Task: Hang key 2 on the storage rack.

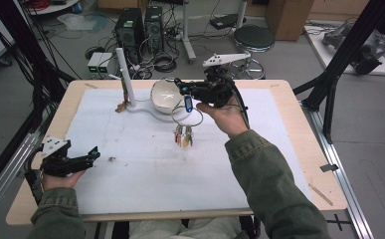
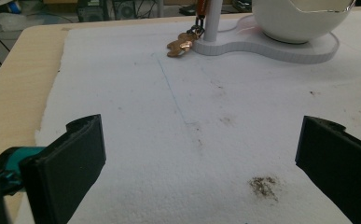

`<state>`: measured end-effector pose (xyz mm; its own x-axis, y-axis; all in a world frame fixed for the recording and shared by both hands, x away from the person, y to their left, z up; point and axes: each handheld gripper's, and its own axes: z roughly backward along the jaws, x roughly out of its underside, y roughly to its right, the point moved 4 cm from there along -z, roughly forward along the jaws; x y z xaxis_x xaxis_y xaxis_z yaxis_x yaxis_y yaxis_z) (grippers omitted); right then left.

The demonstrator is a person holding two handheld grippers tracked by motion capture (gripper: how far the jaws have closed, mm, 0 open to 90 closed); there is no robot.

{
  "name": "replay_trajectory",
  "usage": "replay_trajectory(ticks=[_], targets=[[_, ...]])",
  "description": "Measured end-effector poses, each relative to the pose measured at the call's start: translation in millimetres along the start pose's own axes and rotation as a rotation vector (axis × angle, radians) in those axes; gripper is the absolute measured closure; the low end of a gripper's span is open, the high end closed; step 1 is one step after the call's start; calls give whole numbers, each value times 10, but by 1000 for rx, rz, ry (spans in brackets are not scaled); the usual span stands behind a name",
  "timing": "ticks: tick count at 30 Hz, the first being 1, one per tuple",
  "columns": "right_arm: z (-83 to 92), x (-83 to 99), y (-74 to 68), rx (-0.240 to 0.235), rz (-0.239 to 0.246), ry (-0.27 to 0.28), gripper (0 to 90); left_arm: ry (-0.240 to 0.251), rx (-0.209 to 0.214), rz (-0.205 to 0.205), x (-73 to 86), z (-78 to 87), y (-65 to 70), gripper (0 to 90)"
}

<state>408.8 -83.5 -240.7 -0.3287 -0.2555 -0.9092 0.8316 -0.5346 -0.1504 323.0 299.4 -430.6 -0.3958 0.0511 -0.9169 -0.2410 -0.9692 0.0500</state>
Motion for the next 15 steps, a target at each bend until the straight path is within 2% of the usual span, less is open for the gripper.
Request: replay_trajectory(ticks=[8,15], targets=[[-186,-126,-57,-24,13,-17,871,-2,3,0,1,2,-4,20],[-329,-186,-48,-31,-4,-18,870,3,3,5,-1,-1,-8,20]])
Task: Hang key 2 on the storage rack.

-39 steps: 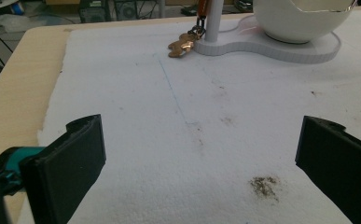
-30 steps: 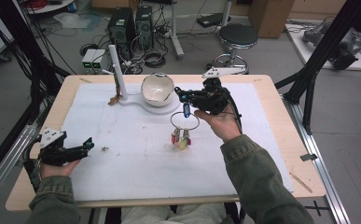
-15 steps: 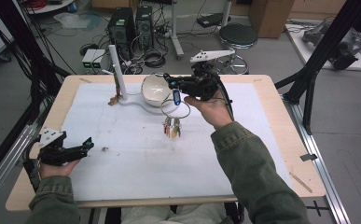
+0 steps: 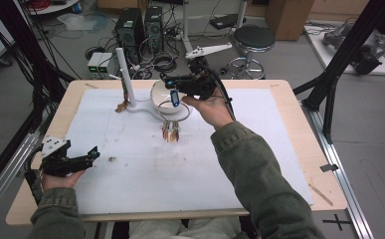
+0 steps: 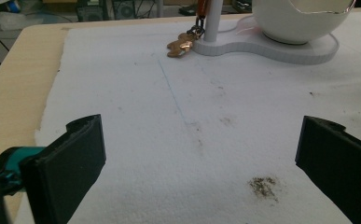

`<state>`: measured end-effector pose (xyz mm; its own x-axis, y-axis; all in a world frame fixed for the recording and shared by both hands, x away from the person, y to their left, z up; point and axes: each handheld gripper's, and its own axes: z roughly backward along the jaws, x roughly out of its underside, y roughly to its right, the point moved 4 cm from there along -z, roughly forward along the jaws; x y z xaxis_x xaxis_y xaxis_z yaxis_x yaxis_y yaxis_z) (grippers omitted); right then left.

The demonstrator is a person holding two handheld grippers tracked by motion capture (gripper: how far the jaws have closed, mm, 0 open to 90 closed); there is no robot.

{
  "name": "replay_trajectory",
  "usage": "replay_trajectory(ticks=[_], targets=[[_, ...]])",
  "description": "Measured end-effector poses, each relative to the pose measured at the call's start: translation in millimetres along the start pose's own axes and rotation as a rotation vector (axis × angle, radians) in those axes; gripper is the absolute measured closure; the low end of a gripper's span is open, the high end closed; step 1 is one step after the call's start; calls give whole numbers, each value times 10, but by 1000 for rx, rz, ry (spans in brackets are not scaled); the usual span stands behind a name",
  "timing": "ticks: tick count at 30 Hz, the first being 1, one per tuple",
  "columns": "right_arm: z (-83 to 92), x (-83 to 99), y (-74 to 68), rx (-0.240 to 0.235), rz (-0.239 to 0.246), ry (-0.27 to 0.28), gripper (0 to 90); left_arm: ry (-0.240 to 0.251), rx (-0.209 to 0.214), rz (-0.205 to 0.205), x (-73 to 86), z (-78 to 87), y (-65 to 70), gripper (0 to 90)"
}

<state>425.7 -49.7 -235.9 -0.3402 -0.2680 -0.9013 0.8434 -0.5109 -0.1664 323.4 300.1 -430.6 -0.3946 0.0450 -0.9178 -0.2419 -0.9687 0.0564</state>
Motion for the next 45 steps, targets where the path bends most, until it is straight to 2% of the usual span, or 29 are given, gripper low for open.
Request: replay_trajectory(ticks=[9,13,21,28,35,45], targets=[[-169,-94,34,-5,-2,-13,870,0,-2,4,-1,-5,-20,20],[-229,-168,14,-18,3,-2,870,0,-1,2,0,-7,-19,20],[-400,-228,13,-8,0,-14,870,4,4,5,-1,-11,-16,20],[-586,-309,18,18,4,-44,870,-4,12,-2,3,-9,-11,20],[-709,-395,38,60,-1,-53,870,5,14,12,3,-1,-38,20],[-887,-570,14,105,27,-66,870,9,16,22,0,-8,-53,20]])
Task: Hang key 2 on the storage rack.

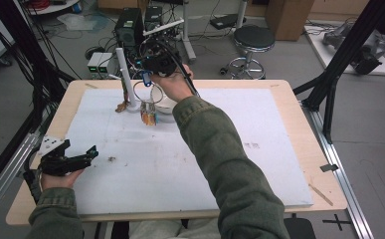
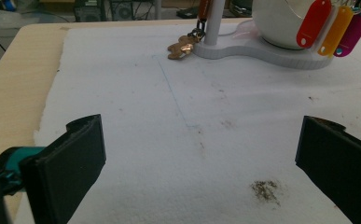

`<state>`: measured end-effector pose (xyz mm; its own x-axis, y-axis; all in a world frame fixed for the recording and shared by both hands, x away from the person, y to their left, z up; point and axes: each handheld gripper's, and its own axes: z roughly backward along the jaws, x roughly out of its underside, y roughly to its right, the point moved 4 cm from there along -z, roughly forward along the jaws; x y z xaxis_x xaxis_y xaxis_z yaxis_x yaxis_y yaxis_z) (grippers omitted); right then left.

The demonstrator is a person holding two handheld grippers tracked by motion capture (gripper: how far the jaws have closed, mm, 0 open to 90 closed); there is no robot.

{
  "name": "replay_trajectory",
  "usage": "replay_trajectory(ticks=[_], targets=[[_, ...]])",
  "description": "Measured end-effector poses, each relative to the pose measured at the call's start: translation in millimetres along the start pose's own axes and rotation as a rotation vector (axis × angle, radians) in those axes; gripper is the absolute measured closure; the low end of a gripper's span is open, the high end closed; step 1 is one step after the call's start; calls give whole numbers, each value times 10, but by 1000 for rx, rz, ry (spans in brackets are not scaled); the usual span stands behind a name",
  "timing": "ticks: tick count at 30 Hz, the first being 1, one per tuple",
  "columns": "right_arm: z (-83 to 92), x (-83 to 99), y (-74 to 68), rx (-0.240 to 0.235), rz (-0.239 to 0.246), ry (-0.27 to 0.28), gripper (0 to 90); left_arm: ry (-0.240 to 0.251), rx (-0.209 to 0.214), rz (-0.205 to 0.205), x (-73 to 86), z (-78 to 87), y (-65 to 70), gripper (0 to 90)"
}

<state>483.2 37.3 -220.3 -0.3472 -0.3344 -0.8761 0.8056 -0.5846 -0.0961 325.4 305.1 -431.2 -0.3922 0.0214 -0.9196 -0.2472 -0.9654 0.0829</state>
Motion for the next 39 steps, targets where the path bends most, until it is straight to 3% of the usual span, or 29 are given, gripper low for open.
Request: replay_trajectory(ticks=[4,20,23,31,33,39], targets=[[-59,-84,-14,24,-9,-4,870,-1,0,3,0,-6,-8,20],[-343,-306,-71,-6,-23,-8,870,9,5,15,-7,-18,-41,20],[-398,-339,-77,-40,-50,-3,870,3,3,10,-4,-28,-48,20],[-530,-422,-38,-49,-83,-25,870,3,5,5,-5,-42,-44,20],[-550,-439,-24,-63,-128,-18,870,4,7,7,-5,-46,-44,20],[-633,-475,-1,-43,-137,-16,870,3,7,6,-5,-48,-43,20]])
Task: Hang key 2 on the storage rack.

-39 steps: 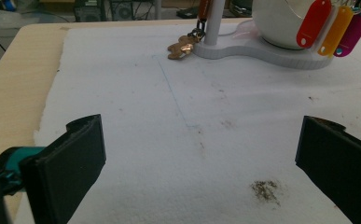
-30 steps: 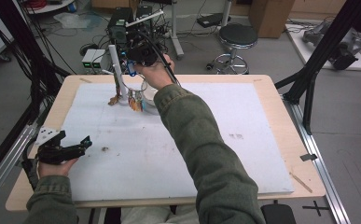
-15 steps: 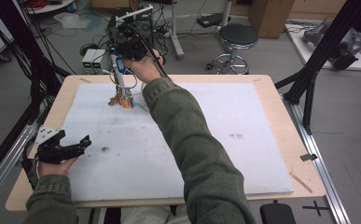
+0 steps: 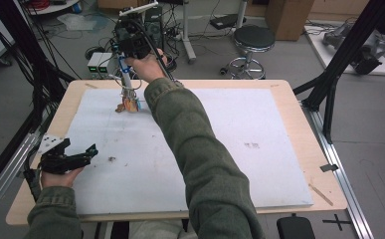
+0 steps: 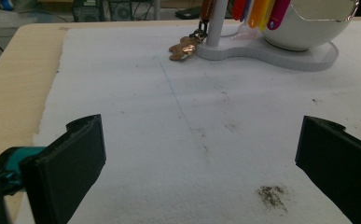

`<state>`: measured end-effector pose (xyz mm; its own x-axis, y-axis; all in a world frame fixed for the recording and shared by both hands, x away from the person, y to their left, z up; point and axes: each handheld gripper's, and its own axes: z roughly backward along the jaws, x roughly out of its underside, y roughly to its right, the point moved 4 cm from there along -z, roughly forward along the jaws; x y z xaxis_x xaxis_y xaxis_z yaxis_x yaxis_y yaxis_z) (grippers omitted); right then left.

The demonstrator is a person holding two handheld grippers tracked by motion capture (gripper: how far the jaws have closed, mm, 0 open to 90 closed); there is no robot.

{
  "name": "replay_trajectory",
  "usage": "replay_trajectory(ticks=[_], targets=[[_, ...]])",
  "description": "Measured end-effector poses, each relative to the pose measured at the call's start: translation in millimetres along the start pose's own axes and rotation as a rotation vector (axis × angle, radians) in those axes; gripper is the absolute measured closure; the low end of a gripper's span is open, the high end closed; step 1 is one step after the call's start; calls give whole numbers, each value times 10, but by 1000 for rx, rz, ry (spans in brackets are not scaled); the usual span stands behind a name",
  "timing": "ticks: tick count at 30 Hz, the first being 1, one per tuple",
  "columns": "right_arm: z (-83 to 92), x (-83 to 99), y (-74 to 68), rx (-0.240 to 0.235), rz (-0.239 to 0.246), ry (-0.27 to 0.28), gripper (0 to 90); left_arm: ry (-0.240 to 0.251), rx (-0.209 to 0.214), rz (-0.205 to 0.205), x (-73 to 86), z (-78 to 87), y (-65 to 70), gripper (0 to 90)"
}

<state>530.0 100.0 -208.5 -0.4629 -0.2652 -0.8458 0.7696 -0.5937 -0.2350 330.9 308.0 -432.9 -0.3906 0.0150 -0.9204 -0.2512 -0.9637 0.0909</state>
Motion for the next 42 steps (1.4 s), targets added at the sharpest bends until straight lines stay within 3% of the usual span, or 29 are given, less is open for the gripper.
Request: replay_trajectory(ticks=[13,23,31,35,38,42], targets=[[-172,-69,144,8,-11,7,870,-5,1,-5,1,-16,-9,20],[-329,-9,210,2,4,-9,870,-1,-4,-4,-4,-11,-18,20],[-350,37,260,3,-20,-3,857,-5,-4,-10,0,-16,-12,21],[-271,17,283,17,-60,41,655,-2,-6,-10,-3,-13,-13,21],[-197,6,299,23,-76,44,573,-4,-7,-12,-1,-16,-7,21],[-131,19,329,39,-104,29,391,-4,-6,-15,-2,-14,-4,21]])
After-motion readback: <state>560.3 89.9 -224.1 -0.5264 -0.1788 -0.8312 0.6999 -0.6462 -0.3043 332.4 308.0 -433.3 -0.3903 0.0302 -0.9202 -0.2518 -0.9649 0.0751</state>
